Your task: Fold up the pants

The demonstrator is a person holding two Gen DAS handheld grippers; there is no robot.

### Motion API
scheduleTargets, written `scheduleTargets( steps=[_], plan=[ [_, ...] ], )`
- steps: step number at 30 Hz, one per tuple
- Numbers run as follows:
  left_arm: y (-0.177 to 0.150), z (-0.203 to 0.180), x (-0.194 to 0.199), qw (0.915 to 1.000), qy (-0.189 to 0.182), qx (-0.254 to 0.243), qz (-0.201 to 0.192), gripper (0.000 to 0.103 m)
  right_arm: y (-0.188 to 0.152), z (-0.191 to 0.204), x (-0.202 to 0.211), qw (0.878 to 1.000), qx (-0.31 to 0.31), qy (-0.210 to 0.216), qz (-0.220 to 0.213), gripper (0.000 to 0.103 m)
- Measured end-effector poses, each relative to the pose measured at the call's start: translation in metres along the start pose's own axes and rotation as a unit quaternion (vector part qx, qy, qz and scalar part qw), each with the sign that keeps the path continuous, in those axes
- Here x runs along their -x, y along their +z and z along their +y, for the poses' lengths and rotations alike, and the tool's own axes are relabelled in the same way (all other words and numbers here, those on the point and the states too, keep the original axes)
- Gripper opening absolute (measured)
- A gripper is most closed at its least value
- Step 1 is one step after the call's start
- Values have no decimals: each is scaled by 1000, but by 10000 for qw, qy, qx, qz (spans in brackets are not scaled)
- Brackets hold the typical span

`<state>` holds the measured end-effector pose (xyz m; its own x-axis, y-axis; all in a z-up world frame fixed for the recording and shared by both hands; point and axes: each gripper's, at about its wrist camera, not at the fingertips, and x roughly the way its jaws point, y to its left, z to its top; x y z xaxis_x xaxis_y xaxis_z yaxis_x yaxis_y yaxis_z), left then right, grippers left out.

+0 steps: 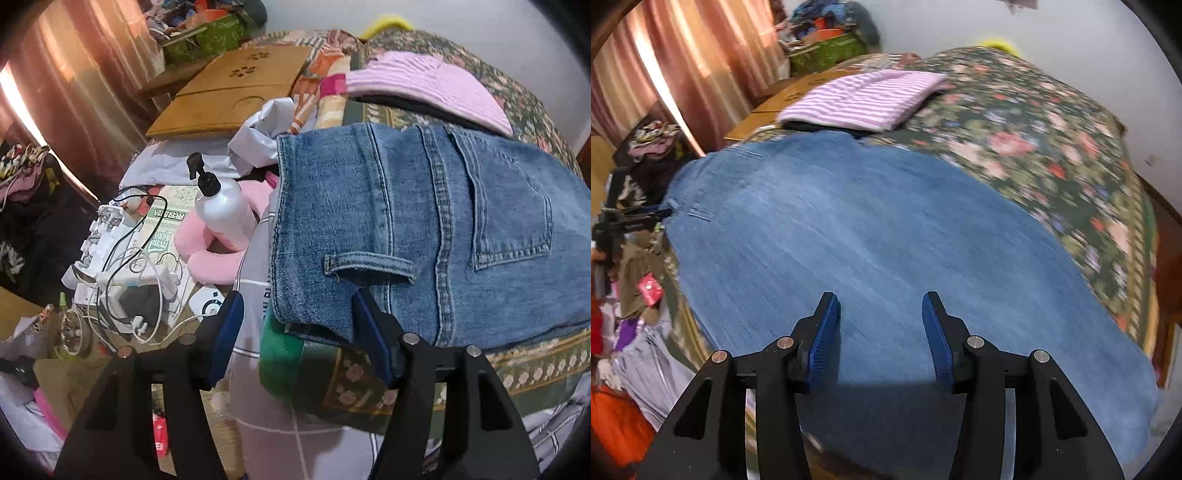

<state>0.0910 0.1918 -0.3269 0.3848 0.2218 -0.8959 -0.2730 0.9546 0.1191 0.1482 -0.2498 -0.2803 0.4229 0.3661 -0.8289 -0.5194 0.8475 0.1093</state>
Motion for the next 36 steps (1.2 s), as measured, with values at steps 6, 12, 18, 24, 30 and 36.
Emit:
scheduleTargets(
  steps=[6, 12, 18, 24, 30, 36],
  plan=[
    [9, -11, 32, 9985, 339, -422, -115, 63, -32, -51, 29, 9940, -970, -501, -77, 46],
    [45, -58, 87, 9933, -124, -749, -876, 63, -65, -95, 80, 9739, -1744, -1334, -580, 59],
    [97, -173, 110, 9754, -1192, -1399, -1217, 63, -102, -135, 123, 9468, -2587, -1567, -1097, 64],
    [124, -305, 105, 9509, -1884, -2143, -1202, 63, -133, -156, 143, 9299, -3000, -1767, -1190, 64],
    [122, -431, 98, 9230, -2519, -2731, -1001, 63, -156, -175, 155, 9176, -3227, -1952, -1255, 64],
    [104, -520, 84, 9021, -2789, -3218, -699, 63, -179, -196, 144, 9038, -3585, -2051, -1122, 64]
  ],
)
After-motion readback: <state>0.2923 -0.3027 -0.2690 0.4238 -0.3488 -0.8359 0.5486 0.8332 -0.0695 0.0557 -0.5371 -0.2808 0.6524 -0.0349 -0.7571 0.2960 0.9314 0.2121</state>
